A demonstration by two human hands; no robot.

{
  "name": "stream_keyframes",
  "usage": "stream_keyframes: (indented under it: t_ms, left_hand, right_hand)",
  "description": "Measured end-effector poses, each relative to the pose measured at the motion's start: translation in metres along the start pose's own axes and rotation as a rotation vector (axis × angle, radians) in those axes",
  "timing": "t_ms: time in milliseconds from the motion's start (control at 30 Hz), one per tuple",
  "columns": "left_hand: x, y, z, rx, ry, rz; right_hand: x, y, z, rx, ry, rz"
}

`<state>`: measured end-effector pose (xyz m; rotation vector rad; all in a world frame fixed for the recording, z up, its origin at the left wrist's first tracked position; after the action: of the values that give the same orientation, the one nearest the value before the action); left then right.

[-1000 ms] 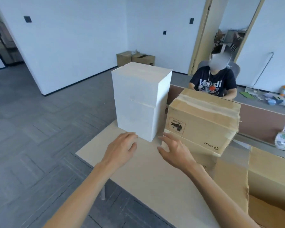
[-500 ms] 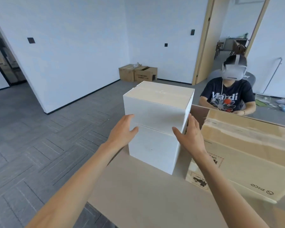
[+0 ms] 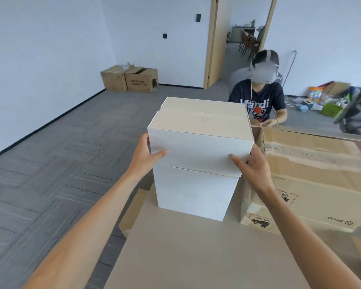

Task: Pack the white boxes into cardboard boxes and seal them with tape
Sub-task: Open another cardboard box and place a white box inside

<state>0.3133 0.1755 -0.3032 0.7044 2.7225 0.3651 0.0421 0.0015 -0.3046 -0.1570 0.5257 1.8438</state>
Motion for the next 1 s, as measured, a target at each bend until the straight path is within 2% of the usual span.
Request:
stream_keyframes:
  t_ms: [167, 267, 467, 667, 833, 1000]
  left_hand:
    - [-0.03, -0.003, 0.009, 0.181, 0.004, 0.209]
    - [-0.034, -0.003, 0.008, 0.206, 0.037, 0.283]
    - [-0.029, 0.0, 0.006, 0.237, 0.061, 0.269]
    - [-0.009, 0.028, -0.007, 0.221, -0.02, 0.238]
    - [0.004, 0.045, -0.04, 0.292, -0.099, 0.255]
    - [0.024, 0.046, -0.079, 0.327, -0.206, 0.302]
  right_hand:
    - [-0.007, -0.01, 0.007, -0.108, -0.065, -0.014]
    - [-0.008, -0.016, 0.008, -0.179, -0.129, 0.017]
    - [0.007, -0.021, 0.023, -0.239, -0.158, -0.032]
    - [0.025, -0.01, 0.048, -0.226, -0.114, -0.053]
    - [0.043, 0.012, 0.078, -0.216, -0.089, -0.148]
    - [0.078, 0.047, 0.1, -0.249, -0.075, -0.313]
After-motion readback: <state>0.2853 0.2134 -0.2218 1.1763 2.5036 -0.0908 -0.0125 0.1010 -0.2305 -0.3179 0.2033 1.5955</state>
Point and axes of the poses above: each hand's wrist, its own x-axis away from the middle knuckle, its own y-axis out of the back of the hand, z = x × y, the point moved 4 cm from there along -x, towards the middle knuckle, and after that the axes turned 11 degrees about -z, right-handed, at the moved point
